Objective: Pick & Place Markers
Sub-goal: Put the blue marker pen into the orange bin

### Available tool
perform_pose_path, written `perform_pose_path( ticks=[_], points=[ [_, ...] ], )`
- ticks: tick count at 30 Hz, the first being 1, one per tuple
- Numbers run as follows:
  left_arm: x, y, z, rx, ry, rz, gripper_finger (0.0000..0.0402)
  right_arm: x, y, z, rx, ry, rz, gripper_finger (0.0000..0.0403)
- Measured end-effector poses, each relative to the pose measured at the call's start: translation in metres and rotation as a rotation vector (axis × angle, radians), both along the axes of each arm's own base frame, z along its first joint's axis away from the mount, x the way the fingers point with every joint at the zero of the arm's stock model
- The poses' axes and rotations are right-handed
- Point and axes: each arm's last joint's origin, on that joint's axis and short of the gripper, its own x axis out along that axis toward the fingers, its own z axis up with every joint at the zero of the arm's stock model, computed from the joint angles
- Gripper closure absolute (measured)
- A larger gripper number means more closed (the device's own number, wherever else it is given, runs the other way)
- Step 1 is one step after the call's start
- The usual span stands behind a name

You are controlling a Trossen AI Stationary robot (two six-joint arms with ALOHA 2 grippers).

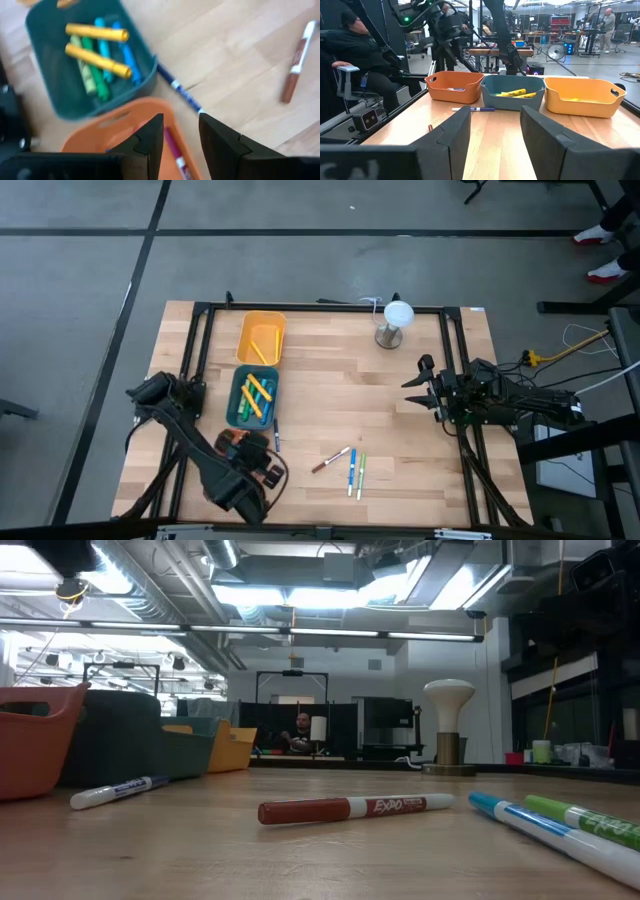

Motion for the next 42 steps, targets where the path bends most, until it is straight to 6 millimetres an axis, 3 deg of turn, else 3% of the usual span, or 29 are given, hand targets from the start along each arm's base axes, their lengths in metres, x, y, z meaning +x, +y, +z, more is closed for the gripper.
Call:
perform_pose_path(
  ticks=[9,16,28,31,35,42],
  points=[
    [0.028,0.026,0.015,0.128,-0.045,-0.076,0.0288,0.0,0.0,0.0,0.0,0.0,0.0,0.0233],
    [0.054,0.052,0.016,0.186,-0.13,-0.032,0.0286,0.0,0.0,0.0,0.0,0.0,0.0,0.0233],
    [0.097,0.081,0.015,-0.043,-0.238,0.044,0.0299,0.0,0.0,0.0,0.0,0.0,0.0,0.0233],
    [0.104,0.091,0.012,-0.183,-0.21,0.116,0.0302,0.0,0.0,0.0,0.0,0.0,-0.001,0.0233],
    [0.107,0.102,0.004,-0.361,-0.141,0.21,0.0306,0.0,0.0,0.0,0.0,0.0,0.0,0.0233],
    [0.104,0.111,-0.015,-0.498,-0.04,0.343,0.0311,0.0,0.0,0.0,0.0,0.0,0.0,0.0233]
  ],
)
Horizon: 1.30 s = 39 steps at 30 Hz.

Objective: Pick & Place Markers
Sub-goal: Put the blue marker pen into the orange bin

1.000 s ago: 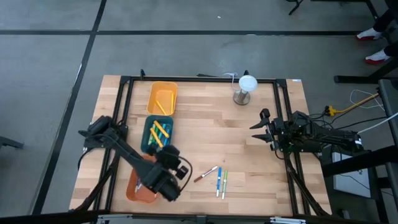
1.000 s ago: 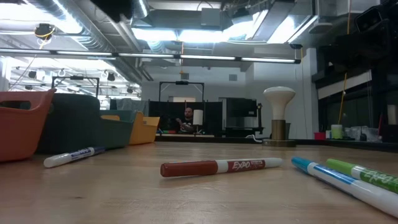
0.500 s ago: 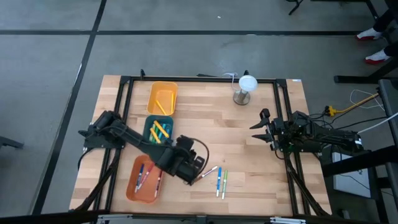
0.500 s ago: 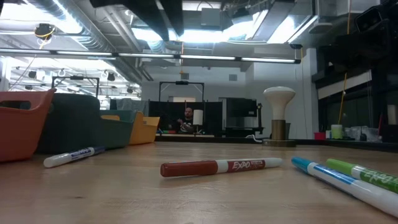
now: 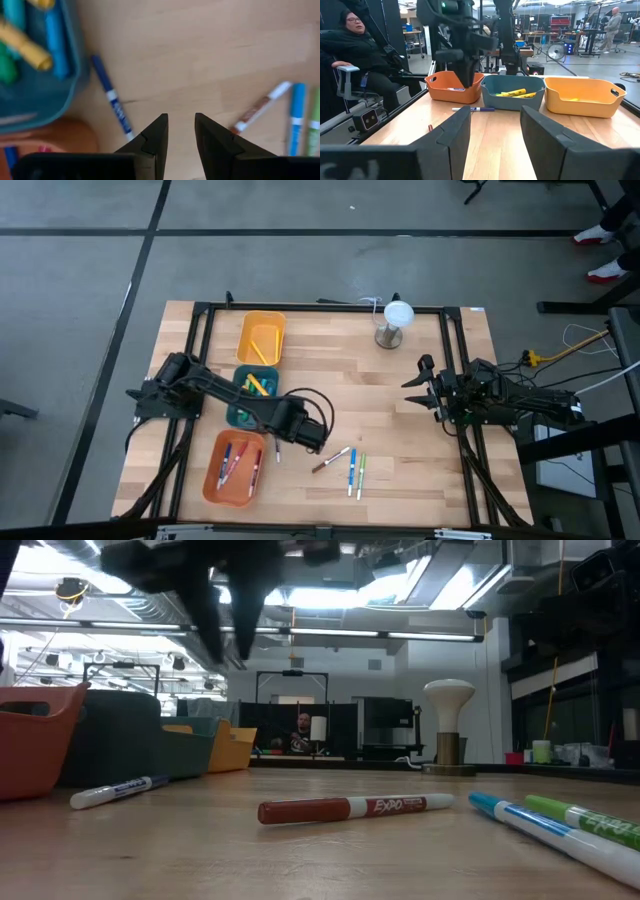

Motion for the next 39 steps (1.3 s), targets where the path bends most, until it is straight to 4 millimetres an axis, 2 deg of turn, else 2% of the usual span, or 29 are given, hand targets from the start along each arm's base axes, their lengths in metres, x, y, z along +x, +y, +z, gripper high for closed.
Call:
perform_pose_path(
  ticks=[7,14,21,28,33,39],
  points=[
    [-0.007,-0.002,-0.018,-0.104,0.083,0.042,0.0309,0.0,0.0,0.0,0.0,0.0,0.0,0.0233],
    [-0.005,-0.002,-0.026,-0.112,0.103,0.061,0.0309,0.0,0.0,0.0,0.0,0.0,0.0,0.0233],
    [0.003,-0.003,-0.049,-0.17,0.194,-0.061,0.031,0.0,0.0,0.0,0.0,0.0,0.0,0.0233],
    [0.005,-0.003,-0.056,-0.22,0.235,-0.207,0.0311,0.0,0.0,0.0,0.0,0.0,0.0,0.0233],
    [0.004,-0.003,-0.056,-0.224,0.24,-0.146,0.0311,0.0,0.0,0.0,0.0,-0.001,0.0,0.0233],
    [0.008,-0.006,-0.071,-0.232,0.28,-0.108,0.0311,0.0,0.0,0.0,0.0,0.0,0.0,0.0233]
  ],
)
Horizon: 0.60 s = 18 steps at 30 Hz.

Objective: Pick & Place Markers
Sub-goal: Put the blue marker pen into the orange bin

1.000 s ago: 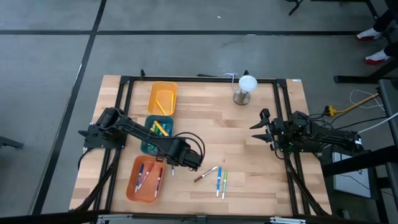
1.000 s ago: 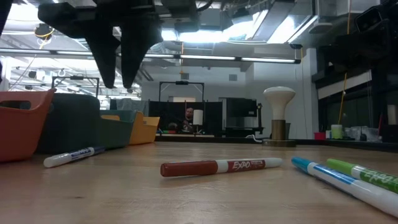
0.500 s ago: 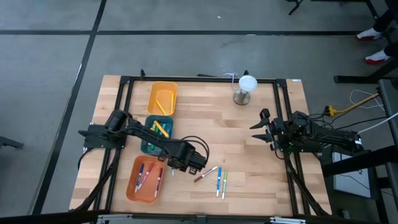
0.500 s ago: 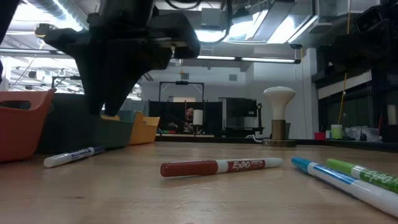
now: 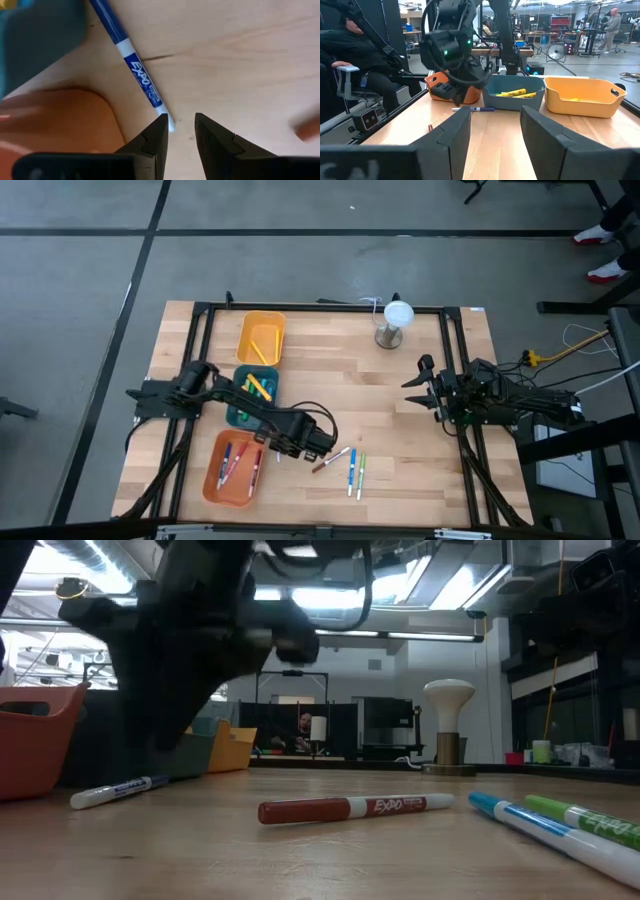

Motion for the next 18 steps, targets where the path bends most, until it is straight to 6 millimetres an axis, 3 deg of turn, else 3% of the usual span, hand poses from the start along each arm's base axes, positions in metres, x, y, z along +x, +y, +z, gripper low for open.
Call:
perform_pose_path(
  ticks=[18],
  points=[
    [-0.007,-0.01,-0.013,0.071,0.1,0.127,0.0311,0.0,0.0,0.0,0.0,0.0,0.0,0.0233]
  ],
)
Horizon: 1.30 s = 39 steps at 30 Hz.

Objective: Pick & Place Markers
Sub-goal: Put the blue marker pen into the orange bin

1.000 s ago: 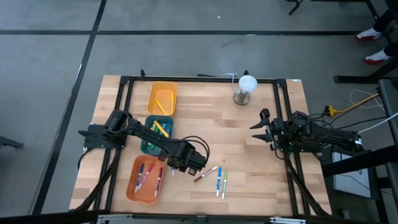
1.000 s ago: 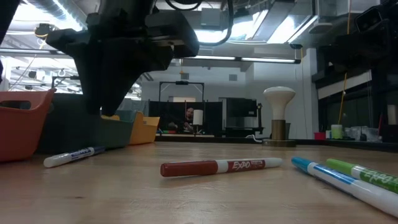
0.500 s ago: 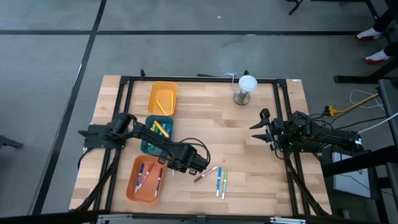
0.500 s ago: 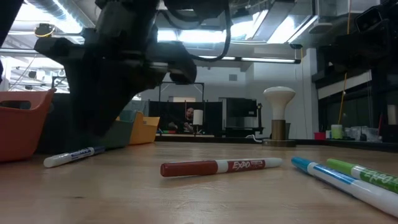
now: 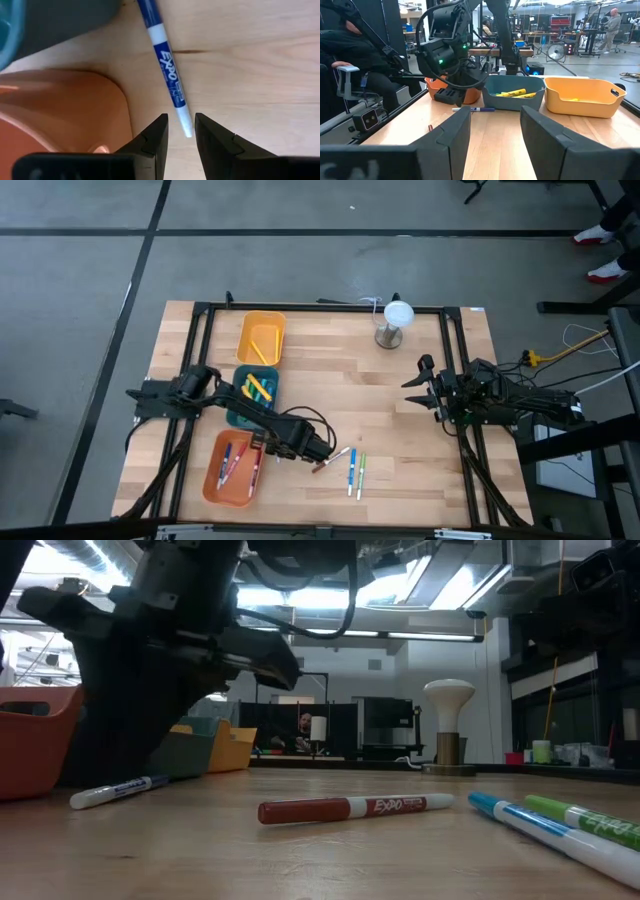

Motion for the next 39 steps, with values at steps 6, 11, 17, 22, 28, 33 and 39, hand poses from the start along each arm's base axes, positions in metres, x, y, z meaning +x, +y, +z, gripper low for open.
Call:
perform_pose_path(
  ticks=[6,11,17,22,28,33,39],
  points=[
    [0.001,-0.001,-0.007,0.022,0.005,-0.002,0.0311,0.0,0.0,0.0,0.0,0.0,0.0,0.0233],
    [0.002,0.001,-0.011,0.036,0.019,-0.012,0.0311,0.0,0.0,0.0,0.0,0.0,0.0,0.0233],
    [0.002,0.001,-0.013,0.056,0.016,-0.016,0.0311,0.0,0.0,0.0,0.0,0.0,0.0,0.0233],
    [0.003,0.001,-0.015,0.058,0.021,-0.014,0.0311,0.0,0.0,0.0,0.0,0.0,0.0,0.0233],
    [0.003,0.002,-0.015,0.05,0.023,-0.003,0.0311,0.0,0.0,0.0,0.0,0.0,0.0,0.0233],
    [0.004,0.004,-0.015,0.032,0.03,0.007,0.0311,0.0,0.0,0.0,0.0,0.0,0.0,0.0233],
    [0.004,0.005,-0.016,0.043,0.028,-0.001,0.0311,0.0,0.0,0.0,0.0,0.0,0.0,0.0233]
  ],
)
